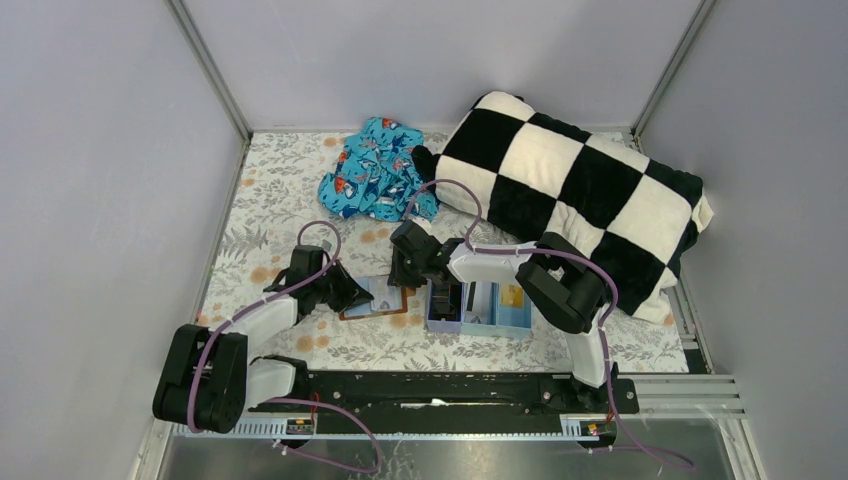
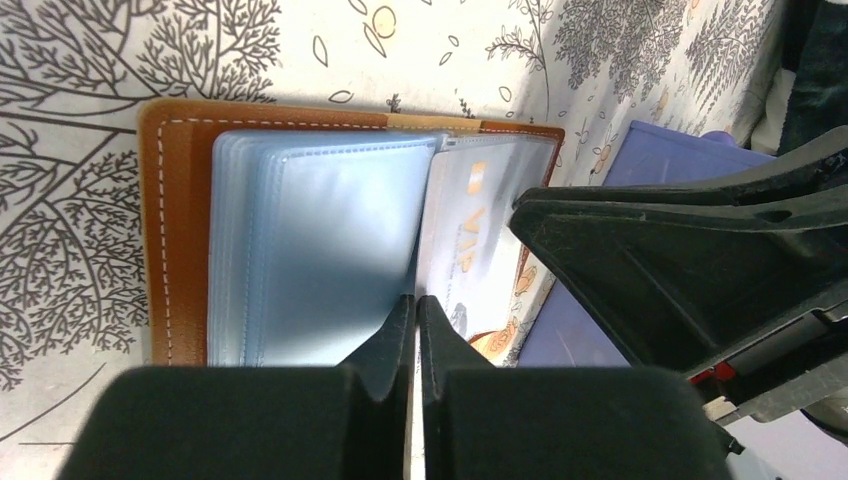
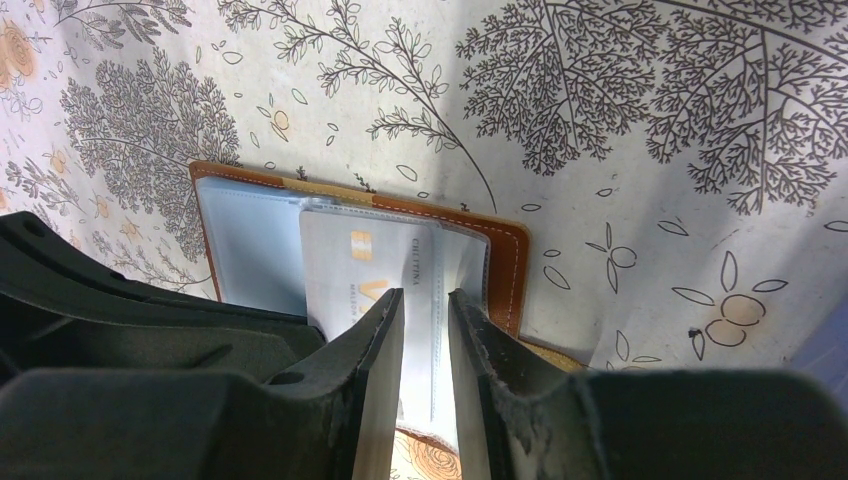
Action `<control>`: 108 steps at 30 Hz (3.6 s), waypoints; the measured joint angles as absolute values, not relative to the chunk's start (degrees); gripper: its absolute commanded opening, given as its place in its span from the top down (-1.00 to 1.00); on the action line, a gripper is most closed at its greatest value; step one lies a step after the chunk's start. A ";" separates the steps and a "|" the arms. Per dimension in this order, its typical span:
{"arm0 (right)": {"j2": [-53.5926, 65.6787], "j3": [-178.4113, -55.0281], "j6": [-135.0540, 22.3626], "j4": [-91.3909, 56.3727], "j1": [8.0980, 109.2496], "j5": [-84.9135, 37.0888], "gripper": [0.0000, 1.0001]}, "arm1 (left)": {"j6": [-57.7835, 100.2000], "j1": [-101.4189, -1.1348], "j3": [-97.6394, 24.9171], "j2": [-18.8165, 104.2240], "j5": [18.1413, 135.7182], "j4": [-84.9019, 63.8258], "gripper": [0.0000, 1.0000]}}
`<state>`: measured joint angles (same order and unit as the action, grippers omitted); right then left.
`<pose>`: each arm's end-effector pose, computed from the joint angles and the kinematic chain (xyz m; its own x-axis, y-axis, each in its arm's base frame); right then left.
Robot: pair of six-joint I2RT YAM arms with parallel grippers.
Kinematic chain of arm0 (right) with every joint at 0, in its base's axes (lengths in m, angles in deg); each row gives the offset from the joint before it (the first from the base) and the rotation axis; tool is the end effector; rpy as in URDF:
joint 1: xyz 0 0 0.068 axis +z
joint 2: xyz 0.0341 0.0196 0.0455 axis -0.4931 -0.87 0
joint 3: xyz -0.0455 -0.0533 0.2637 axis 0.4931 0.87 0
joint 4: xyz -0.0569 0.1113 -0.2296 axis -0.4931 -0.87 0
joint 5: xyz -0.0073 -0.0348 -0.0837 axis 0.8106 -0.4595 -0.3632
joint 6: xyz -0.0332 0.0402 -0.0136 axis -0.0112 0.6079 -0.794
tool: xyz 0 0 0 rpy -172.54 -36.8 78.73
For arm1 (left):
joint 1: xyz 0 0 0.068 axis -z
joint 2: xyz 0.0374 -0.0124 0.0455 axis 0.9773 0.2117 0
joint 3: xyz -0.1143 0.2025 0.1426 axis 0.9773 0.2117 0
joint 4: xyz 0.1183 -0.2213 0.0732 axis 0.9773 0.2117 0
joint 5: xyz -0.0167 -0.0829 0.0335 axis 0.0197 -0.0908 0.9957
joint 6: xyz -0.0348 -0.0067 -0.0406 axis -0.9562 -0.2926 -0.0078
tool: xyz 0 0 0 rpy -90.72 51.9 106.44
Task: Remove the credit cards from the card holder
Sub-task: Remove the credit card from the card holder, then place the credit card in the storage box.
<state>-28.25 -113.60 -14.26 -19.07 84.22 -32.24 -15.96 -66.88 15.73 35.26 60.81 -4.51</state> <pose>0.2496 0.3514 0.1519 -0.8800 0.0615 -0.4711 -0.2249 0.8195 0.5271 0.1893 -0.0514 0.1331 -0.8268 -0.5381 -0.1637 -0.3014 0.6696 -0.6788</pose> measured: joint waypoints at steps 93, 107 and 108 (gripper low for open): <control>0.19 -91.26 -7.39 14.70 72.53 1.16 1.00 | -7.29 -70.73 -6.71 17.34 39.98 9.81 -0.21; 20.49 -94.56 -29.27 -41.25 63.61 -22.14 1.00 | 1.50 -70.90 -16.20 19.59 53.14 21.26 -0.34; 20.82 -94.23 -29.82 -43.07 63.61 -23.08 1.00 | 1.67 -70.88 -16.09 19.85 53.84 21.48 -0.34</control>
<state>20.82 -94.23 -29.82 -43.07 63.61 -23.08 1.67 -70.88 -16.09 19.85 53.84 21.48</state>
